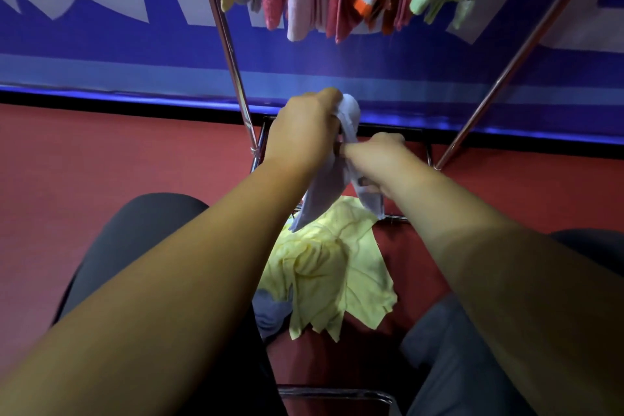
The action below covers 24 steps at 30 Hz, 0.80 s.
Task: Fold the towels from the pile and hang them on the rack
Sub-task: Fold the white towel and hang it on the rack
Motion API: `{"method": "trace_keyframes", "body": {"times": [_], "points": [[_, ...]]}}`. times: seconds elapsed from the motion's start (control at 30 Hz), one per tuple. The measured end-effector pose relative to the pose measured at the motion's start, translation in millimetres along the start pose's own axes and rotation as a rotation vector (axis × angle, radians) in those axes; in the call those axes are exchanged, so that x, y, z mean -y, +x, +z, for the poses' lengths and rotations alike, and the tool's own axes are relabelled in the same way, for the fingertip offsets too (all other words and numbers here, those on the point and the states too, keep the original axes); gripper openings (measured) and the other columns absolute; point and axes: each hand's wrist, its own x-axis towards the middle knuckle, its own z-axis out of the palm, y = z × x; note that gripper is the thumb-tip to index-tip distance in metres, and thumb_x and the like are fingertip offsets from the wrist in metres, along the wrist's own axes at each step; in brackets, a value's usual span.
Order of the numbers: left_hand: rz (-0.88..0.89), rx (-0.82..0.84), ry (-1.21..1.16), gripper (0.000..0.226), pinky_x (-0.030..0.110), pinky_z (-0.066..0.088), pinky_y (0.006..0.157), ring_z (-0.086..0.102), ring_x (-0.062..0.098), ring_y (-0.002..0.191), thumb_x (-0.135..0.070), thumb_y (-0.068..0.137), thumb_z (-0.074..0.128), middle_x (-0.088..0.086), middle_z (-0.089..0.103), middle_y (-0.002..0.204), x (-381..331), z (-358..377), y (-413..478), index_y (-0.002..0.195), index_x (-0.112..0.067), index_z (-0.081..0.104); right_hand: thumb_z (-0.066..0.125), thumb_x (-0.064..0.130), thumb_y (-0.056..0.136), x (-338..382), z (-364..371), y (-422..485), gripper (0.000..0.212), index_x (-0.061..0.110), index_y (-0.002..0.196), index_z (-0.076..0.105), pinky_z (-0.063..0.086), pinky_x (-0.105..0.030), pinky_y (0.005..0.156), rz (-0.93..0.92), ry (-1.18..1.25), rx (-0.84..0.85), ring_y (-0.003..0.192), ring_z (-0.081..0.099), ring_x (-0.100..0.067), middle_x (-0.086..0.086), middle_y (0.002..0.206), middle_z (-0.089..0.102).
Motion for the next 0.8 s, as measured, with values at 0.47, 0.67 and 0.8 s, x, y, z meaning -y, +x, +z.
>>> {"method": "trace_keyframes", "body": {"times": [0.47, 0.67, 0.8], "points": [[-0.021, 0.035, 0.227, 0.014, 0.045, 0.038, 0.062, 0.062, 0.045, 0.088, -0.006, 0.095, 0.059, 0.01, 0.054, 0.096, 16.5, 4.9, 1.1, 0.101, -0.011, 0.048, 0.041, 0.002, 0.093, 15.1, -14.2, -13.8, 0.045, 0.016, 0.125, 0.069, 0.049, -0.034, 0.075, -0.556, -0.113, -0.38, 0.097, 0.067, -0.036, -0.015, 0.111, 0.073], [-0.139, 0.076, 0.248, 0.011, 0.044, 0.041, 0.069, 0.066, 0.049, 0.096, -0.006, 0.1, 0.052, 0.023, 0.067, 0.105, 24.2, 6.4, -2.5, 0.11, -0.004, 0.055, 0.042, 0.005, 0.093, 15.7, -19.3, -13.9, 0.043, 0.013, 0.125, 0.069, 0.056, -0.042, 0.087, -0.505, -0.134, -0.414, 0.107, 0.067, -0.041, -0.018, 0.118, 0.073], [-0.135, 0.068, 0.227, 0.019, 0.044, 0.04, 0.072, 0.066, 0.049, 0.098, -0.001, 0.096, 0.048, 0.024, 0.067, 0.108, 16.4, 2.7, -4.9, 0.113, -0.002, 0.055, 0.042, 0.006, 0.093, 16.3, -23.1, -21.3, 0.041, 0.012, 0.123, 0.069, 0.057, -0.047, 0.089, -0.52, -0.116, -0.416, 0.106, 0.068, -0.042, -0.018, 0.116, 0.073]]}}
